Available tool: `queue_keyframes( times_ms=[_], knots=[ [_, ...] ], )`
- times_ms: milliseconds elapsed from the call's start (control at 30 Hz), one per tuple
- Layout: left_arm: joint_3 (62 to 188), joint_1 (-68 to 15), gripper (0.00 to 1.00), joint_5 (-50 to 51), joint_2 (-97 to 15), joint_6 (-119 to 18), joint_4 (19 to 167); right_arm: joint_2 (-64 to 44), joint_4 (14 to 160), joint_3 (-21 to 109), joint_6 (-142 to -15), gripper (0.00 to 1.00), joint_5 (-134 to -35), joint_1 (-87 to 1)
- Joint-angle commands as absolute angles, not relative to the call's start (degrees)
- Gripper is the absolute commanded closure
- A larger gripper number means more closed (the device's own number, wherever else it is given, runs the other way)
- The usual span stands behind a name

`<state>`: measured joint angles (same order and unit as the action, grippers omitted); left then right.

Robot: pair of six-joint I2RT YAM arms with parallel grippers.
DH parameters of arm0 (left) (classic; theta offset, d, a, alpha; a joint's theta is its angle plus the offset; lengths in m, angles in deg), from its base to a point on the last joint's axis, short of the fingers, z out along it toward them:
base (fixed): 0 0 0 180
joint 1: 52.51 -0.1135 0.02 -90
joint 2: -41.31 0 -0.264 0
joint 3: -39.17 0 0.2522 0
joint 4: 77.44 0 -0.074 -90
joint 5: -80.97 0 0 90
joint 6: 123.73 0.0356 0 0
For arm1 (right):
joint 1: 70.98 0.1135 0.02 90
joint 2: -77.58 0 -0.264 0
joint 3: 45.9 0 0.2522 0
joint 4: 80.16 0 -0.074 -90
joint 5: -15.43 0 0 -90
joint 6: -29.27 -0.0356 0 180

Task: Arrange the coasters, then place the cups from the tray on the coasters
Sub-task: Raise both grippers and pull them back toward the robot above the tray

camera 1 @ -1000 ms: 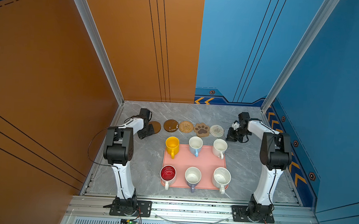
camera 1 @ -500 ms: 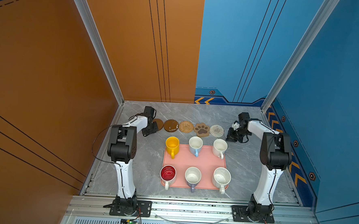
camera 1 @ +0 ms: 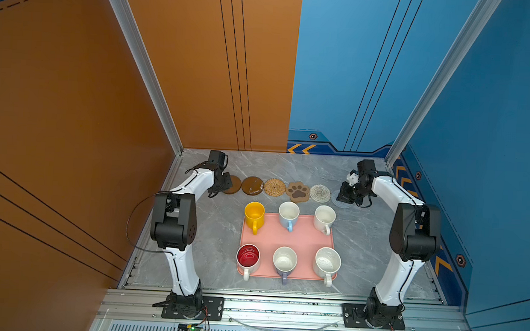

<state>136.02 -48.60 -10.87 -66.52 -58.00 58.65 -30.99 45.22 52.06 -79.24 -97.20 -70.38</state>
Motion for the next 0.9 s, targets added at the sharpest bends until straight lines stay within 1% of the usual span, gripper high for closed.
queue_keyframes(
  times_ms=[0, 33, 100, 233, 300, 400, 600, 867],
  knots=[
    [134.5, -47.4, 0.66, -9.7, -61.9, -56.2, 57.4, -27.0, 45.3, 50.8, -80.2, 0.94, -95.5, -70.8],
    [134.1, -47.1, 0.62, -9.6, -60.8, -55.9, 57.3, -26.0, 45.2, 50.6, -80.3, 0.90, -95.2, -70.8],
    [133.2, -46.5, 0.58, -9.5, -58.7, -55.4, 57.2, -24.1, 45.1, 49.9, -80.3, 0.85, -94.5, -70.8],
    [130.9, -44.7, 0.54, -9.4, -53.9, -54.6, 57.2, -20.4, 45.1, 48.0, -79.8, 0.76, -93.1, -70.8],
    [129.7, -43.5, 0.53, -9.4, -51.7, -54.2, 57.2, -19.3, 45.2, 46.8, -79.5, 0.74, -92.2, -71.3],
    [127.6, -41.5, 0.50, -9.2, -48.5, -53.7, 57.2, -19.4, 45.2, 44.8, -79.0, 0.75, -92.2, -73.0],
    [124.0, -37.1, 0.46, -11.4, -43.3, -53.4, 57.2, -23.6, 46.2, 42.6, -77.8, 0.81, -93.3, -76.7],
    [120.5, -33.7, 0.42, -14.1, -38.7, -55.3, 57.2, -30.3, 49.7, 43.7, -78.5, 0.82, -95.5, -79.5]
  ],
)
